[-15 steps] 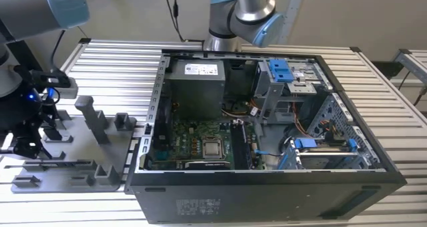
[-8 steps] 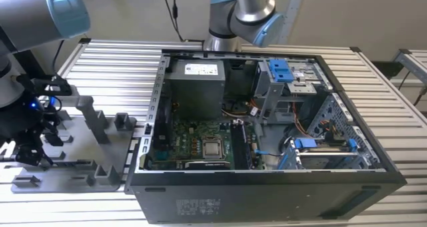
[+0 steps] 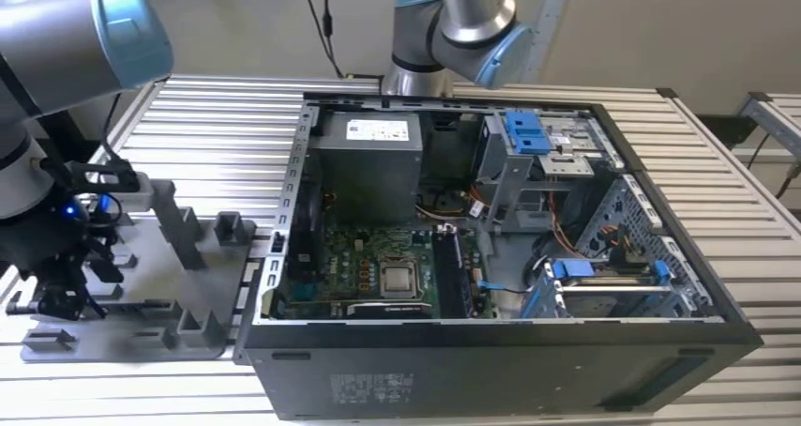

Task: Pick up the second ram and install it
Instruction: 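Pick up the second ram and move it above second insertion slot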

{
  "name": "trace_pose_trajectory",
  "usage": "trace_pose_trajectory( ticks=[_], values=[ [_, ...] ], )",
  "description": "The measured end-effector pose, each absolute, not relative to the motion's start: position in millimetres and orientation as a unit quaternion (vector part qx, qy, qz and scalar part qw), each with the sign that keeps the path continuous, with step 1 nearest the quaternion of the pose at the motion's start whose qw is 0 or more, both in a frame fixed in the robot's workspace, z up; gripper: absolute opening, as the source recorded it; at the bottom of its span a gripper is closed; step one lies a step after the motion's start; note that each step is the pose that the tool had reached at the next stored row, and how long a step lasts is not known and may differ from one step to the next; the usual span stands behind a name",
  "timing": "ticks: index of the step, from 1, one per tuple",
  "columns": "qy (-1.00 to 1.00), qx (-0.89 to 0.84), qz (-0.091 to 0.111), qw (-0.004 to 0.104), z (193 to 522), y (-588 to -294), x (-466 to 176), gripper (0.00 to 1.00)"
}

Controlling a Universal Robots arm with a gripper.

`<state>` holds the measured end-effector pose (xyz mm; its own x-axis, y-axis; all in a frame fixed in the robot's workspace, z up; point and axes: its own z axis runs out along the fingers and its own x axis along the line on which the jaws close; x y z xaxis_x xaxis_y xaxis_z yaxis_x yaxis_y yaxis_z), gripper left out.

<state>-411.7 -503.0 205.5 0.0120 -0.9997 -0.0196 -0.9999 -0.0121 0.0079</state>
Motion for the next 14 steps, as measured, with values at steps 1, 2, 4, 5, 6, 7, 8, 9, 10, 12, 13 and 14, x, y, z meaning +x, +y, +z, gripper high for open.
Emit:
trace_pose_trajectory(
  ticks=[1, 2, 4, 5, 6, 7, 8, 9, 10, 12, 13, 14],
  values=[
    [0.703, -0.711, 0.010, 0.004, 203.8, -503.3, -411.8, 0.54],
    [0.703, -0.711, 0.010, 0.004, 202.0, -503.8, -411.8, 0.54],
    [0.703, -0.711, 0.010, 0.004, 198.8, -504.6, -411.8, 0.54],
    [0.703, -0.711, 0.010, 0.004, 197.7, -504.7, -411.8, 0.54],
    [0.703, -0.711, 0.009, 0.004, 197.3, -504.7, -411.8, 0.54],
    [0.703, -0.711, 0.010, 0.004, 197.2, -504.8, -411.8, 0.54],
    [0.703, -0.711, 0.010, 0.004, 197.0, -504.8, -411.8, 0.54],
    [0.703, -0.711, 0.010, 0.004, 196.7, -504.8, -411.8, 0.54],
    [0.703, -0.711, 0.009, 0.004, 196.4, -504.8, -411.8, 0.54],
    [0.703, -0.711, 0.009, 0.004, 196.0, -504.8, -411.8, 0.54],
    [0.703, -0.711, 0.009, 0.004, 195.7, -504.8, -411.8, 0.52],
    [0.703, -0.711, 0.009, 0.004, 195.5, -504.8, -411.8, 0.52]
  ],
)
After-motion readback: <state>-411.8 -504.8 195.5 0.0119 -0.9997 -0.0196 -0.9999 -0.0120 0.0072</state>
